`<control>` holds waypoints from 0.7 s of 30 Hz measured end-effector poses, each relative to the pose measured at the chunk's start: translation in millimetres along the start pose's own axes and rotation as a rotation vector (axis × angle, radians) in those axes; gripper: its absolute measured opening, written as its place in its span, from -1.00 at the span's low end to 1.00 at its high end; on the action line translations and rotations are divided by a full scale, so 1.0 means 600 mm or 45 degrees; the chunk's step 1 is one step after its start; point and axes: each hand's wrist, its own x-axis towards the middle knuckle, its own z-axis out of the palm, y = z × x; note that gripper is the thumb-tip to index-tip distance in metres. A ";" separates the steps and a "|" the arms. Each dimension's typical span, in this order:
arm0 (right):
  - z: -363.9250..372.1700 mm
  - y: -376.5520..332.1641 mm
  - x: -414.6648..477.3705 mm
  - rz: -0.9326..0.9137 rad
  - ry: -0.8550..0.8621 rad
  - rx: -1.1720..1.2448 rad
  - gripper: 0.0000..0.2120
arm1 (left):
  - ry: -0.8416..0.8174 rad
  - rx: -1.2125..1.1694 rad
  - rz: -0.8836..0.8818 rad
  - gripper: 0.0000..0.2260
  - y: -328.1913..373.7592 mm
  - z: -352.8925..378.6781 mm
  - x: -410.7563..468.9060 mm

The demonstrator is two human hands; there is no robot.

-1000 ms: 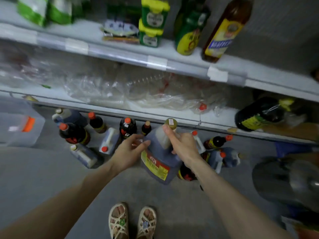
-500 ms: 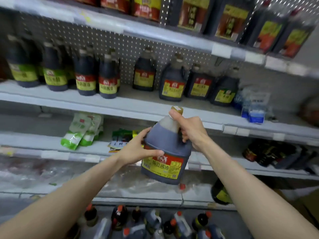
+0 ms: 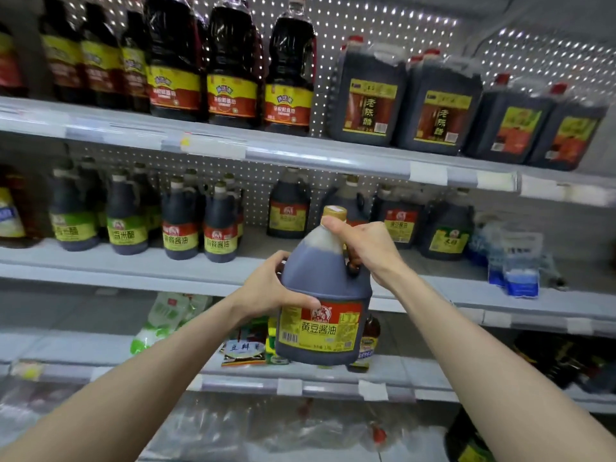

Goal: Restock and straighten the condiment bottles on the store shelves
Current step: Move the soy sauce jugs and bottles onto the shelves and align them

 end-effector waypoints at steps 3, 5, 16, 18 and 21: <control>0.009 0.021 0.069 -0.001 -0.011 -0.012 -0.43 | 0.072 0.036 -0.007 -0.27 -0.022 -0.013 0.062; 0.012 0.031 0.112 0.009 -0.037 -0.042 -0.44 | 0.115 0.036 0.002 -0.27 -0.032 -0.021 0.102; 0.079 0.095 0.315 0.034 -0.083 -0.045 -0.66 | 0.275 0.056 -0.041 -0.31 -0.104 -0.074 0.283; 0.092 0.105 0.339 0.051 -0.080 -0.003 -0.53 | 0.293 0.049 -0.073 -0.25 -0.117 -0.083 0.304; 0.111 0.109 0.368 0.088 -0.090 -0.023 -0.60 | 0.292 0.055 -0.102 -0.10 -0.137 -0.099 0.333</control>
